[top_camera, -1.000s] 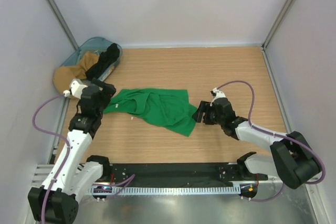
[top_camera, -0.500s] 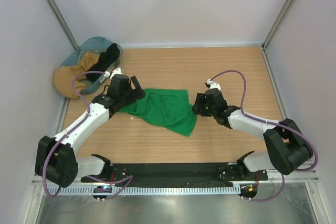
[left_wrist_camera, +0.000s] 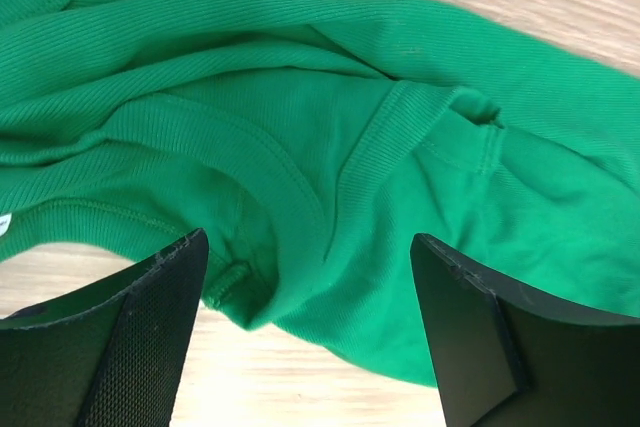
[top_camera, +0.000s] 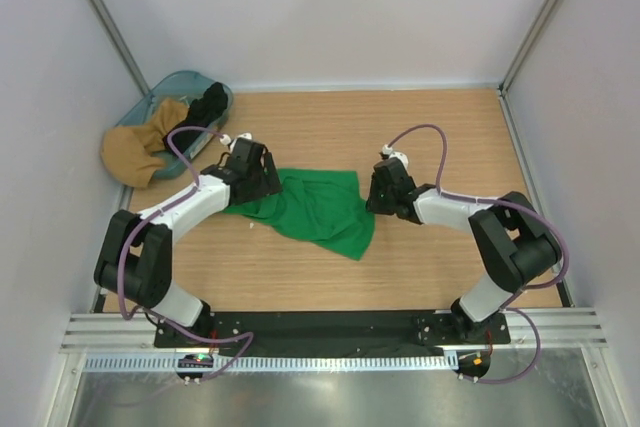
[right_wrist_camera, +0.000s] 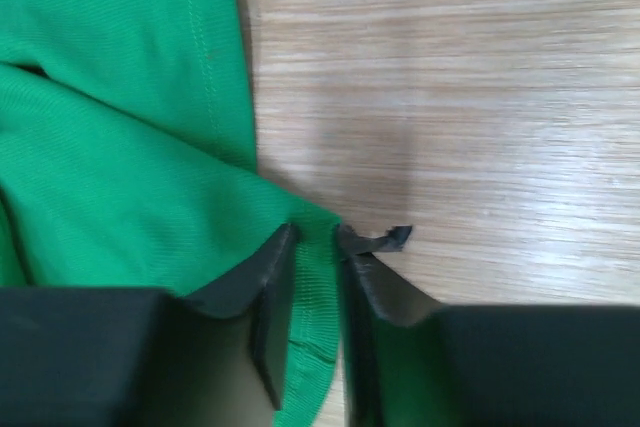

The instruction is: Fold and stack the tank tops

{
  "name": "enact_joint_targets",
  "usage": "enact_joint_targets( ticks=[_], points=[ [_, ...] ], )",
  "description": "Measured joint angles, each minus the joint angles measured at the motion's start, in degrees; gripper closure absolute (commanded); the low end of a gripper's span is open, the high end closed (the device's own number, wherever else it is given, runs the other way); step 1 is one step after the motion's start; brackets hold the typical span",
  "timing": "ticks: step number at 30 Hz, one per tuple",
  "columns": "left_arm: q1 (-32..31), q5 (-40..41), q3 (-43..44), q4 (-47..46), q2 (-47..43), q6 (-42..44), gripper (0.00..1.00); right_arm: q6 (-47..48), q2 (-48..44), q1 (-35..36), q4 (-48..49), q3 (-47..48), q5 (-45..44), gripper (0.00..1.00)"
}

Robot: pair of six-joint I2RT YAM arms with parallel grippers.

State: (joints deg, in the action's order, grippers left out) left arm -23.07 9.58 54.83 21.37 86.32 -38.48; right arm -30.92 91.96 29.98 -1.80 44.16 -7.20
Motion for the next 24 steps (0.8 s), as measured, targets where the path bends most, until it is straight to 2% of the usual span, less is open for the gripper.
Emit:
enact_joint_targets(
  ticks=[1,2,3,5,6,8,9,11,15,19,24],
  points=[
    [0.0,0.04,0.28,0.04,0.85,0.2,0.27,-0.2,0.63,0.0,0.11,0.35,0.13,0.79],
    [0.0,0.02,0.42,0.04,1.49,0.5,0.3,-0.26,0.9,-0.02,0.2,0.66,0.5,0.92],
    [0.0,-0.13,0.42,0.04,1.92,0.72,0.36,-0.11,1.14,-0.04,0.39,0.72,0.72,0.98],
    [0.0,-0.63,0.42,0.04,2.36,1.25,0.43,-0.37,1.31,-0.04,0.42,0.72,0.94,0.99],
    [0.0,-1.09,0.42,0.0,2.45,1.42,0.53,-0.42,1.27,-0.04,0.46,0.68,0.85,0.99],
    [0.0,-1.9,0.42,-0.15,2.45,1.44,0.64,-0.37,0.72,-0.04,0.9,-0.02,0.52,0.99],
    [0.0,-2.25,0.42,-0.2,2.45,1.49,0.8,-0.28,-0.07,-0.04,0.87,-0.7,-0.02,0.99],
    [0.0,-2.97,0.42,-0.26,2.45,1.4,1.0,-0.22,-2.21,-0.04,0.37,-2.08,-1.11,0.99],
    [1.14,-4.87,0.42,-0.37,2.38,1.33,1.0,0.0,-6.54,-1.22,-0.94,-2.71,-3.65,0.99],
    [6.86,-11.08,0.42,-1.03,0.46,-0.24,1.0,-0.42,-10.12,-7.28,-2.45,-2.25,-3.39,0.99],
    [14.14,-15.56,0.42,-0.79,-8.55,-2.47,1.0,-0.39,-14.93,-11.21,-5.88,0.28,-3.52,0.99]
  ],
)
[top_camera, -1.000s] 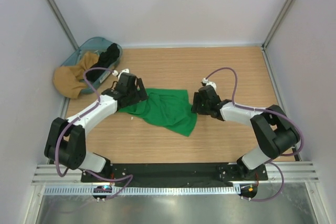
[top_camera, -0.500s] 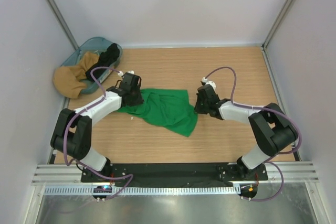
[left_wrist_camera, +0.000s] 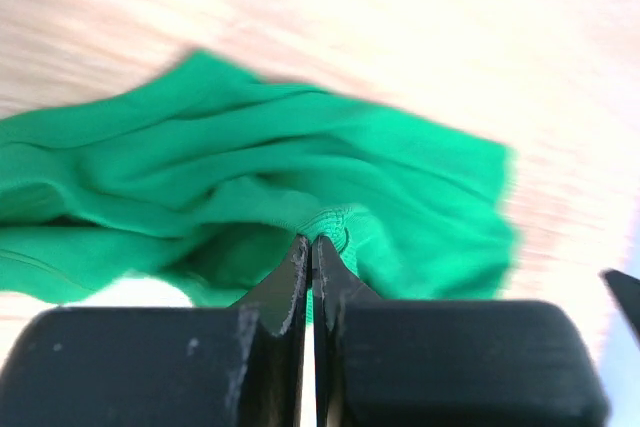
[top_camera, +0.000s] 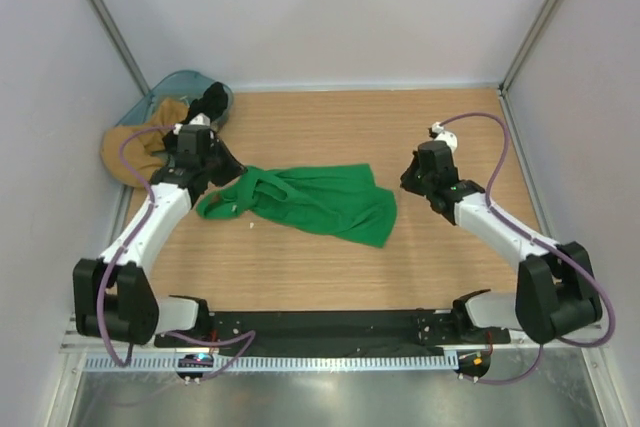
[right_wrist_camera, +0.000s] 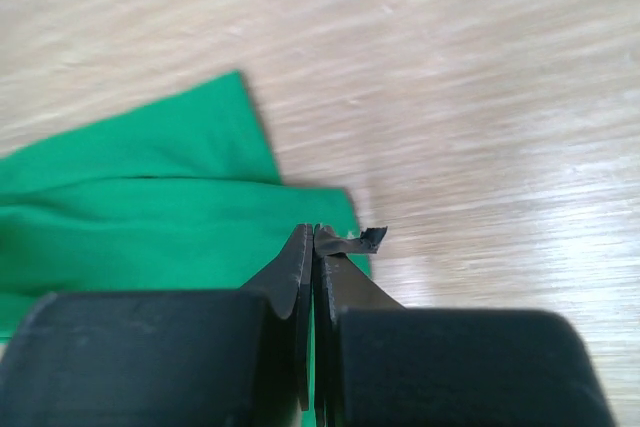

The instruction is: Fold and stack the tank tops

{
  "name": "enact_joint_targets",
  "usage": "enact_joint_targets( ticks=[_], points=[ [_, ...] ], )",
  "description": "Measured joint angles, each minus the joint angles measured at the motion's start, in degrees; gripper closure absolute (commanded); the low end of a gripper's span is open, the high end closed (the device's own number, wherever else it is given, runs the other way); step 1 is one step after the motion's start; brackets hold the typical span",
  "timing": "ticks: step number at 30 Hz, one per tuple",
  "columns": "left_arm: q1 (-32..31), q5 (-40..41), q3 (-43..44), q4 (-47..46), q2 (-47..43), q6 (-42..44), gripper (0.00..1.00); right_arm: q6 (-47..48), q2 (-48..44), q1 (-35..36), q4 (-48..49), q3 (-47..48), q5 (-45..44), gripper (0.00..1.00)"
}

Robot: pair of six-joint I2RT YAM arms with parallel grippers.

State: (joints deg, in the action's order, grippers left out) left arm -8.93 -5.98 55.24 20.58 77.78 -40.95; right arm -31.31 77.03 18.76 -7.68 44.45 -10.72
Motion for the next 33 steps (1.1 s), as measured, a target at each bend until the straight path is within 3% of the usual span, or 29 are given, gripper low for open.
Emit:
enact_joint_targets(
  ticks=[6,7,10,11,14,15,17,24,33],
  points=[
    [-0.24,-0.17,-5.95,0.26,-16.44,-1.27,1.0,0.35,-12.98,3.74,0.83,-4.04,1.07,0.99],
    [-0.26,0.83,-8.2,0.85,-19.32,-1.75,1.0,0.35,-14.86,4.5,0.83,-5.86,1.05,0.95],
    [-0.26,5.22,-15.85,2.69,-26.8,-3.3,0.81,0.22,-17.49,5.22,0.46,-11.58,1.07,0.77],
    [-0.24,7.15,-18.69,3.82,-29.2,-3.93,0.52,0.2,-17.44,5.22,0.33,-13.4,1.03,0.73],
    [-0.15,11.54,-23.5,6.95,-33.16,-5.31,0.22,0.48,-16.94,5.14,-1.4,-16.28,1.01,0.65],
    [-0.13,12.72,-24.02,8.09,-33.79,-5.55,0.2,0.66,-16.85,5.14,-1.62,-16.52,1.03,0.62],
    [-0.09,14.03,-23.78,9.29,-34.05,-5.9,0.21,0.83,-16.76,5.14,-1.4,-16.61,1.07,0.61],
    [-1.79,8.2,-17.44,9.51,-26.49,-3.52,0.39,1.01,-16.63,5.14,0.17,-16.61,1.4,0.6],
    [-20.0,6.25,-17.27,5.18,-20.39,-8.15,0.51,1.01,-16.68,5.14,1.36,-17.59,1.46,0.62]
  ],
)
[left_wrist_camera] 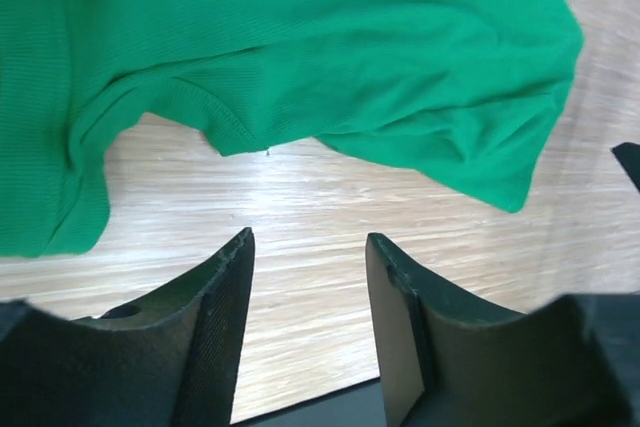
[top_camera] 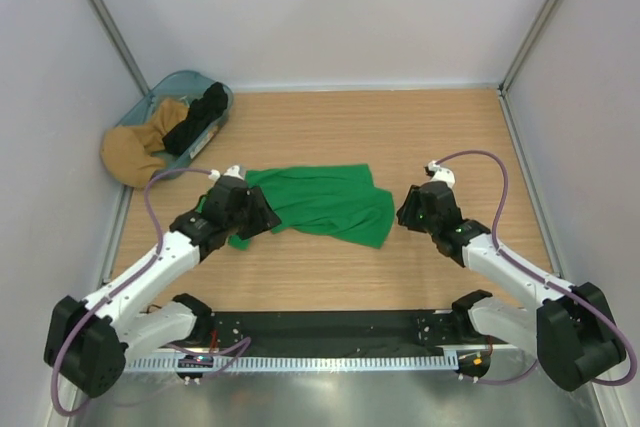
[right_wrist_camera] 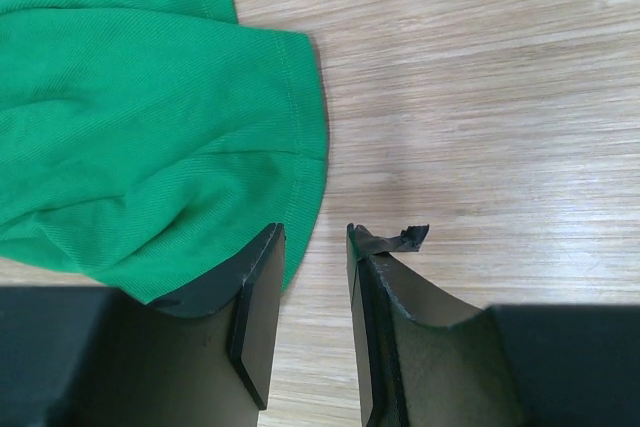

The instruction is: Fold and stack the tank tops

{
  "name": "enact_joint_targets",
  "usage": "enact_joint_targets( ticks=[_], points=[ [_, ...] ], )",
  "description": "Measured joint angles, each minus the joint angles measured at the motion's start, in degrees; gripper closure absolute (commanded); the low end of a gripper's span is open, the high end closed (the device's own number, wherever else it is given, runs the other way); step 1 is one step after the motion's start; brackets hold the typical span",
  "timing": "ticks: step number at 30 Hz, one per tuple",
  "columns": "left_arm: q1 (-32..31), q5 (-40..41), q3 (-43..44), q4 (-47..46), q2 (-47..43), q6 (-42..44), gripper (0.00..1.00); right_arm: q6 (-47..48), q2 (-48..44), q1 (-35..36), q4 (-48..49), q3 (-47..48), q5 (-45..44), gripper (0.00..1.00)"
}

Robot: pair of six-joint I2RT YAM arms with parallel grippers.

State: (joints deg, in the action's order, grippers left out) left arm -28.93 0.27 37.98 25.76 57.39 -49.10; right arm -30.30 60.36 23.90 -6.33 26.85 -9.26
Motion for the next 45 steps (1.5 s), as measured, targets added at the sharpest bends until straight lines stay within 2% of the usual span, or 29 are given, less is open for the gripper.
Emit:
enact_joint_targets(
  ticks=[3,5,7,11,15,17,20,21,22,26,33,36,45],
  points=[
    [-1.29,0.22,-0.22,-2.51,4.37,-1.07,0.51,0.0,0.0,0.0,0.24,-0.42,0.0,0.62],
    [-1.66,0.72,-0.35,-4.02,8.04,-1.42,0.43,0.0,-0.04,0.0,0.28,-0.52,0.0,0.62],
    [-1.84,1.64,-0.37,-5.31,11.61,-1.51,0.4,0.0,-0.22,0.0,0.28,-0.52,0.0,0.62],
    [-1.86,3.23,-0.17,-7.37,18.16,-1.27,0.4,0.0,-0.79,0.0,0.37,-0.55,0.0,0.61],
    [-1.88,4.63,1.99,-8.55,24.48,-0.52,0.45,0.0,-0.9,0.0,0.68,-0.74,0.0,0.62],
    [-1.88,5.97,3.85,-9.79,26.82,0.04,0.5,0.0,-1.01,0.0,0.68,-0.87,0.0,0.62],
    [-1.92,7.87,6.03,-10.97,30.1,0.74,0.77,0.0,-1.4,0.0,0.72,-1.05,0.0,0.61],
    [-1.92,8.35,6.62,-11.02,31.04,1.31,0.95,0.0,-1.49,0.0,0.7,-1.09,0.0,0.6],
    [-1.92,8.74,7.1,-10.97,31.5,1.51,1.0,0.02,-1.49,0.0,0.72,-1.09,0.0,0.57],
    [-1.97,10.62,8.13,-8.87,30.29,3.48,1.0,0.07,-0.92,0.0,0.79,-1.07,0.02,0.52],
    [-1.29,11.82,8.94,-0.96,15.89,6.1,1.0,0.11,5.22,0.0,0.55,0.5,0.76,0.45],
    [-1.03,11.45,8.7,0.28,12.63,6.19,1.0,0.2,7.13,0.0,0.72,1.49,1.97,0.44],
    [-0.94,9.92,5.64,2.49,11.63,6.21,1.0,0.31,13.18,1.64,2.23,4.52,6.4,0.44]
  ],
)
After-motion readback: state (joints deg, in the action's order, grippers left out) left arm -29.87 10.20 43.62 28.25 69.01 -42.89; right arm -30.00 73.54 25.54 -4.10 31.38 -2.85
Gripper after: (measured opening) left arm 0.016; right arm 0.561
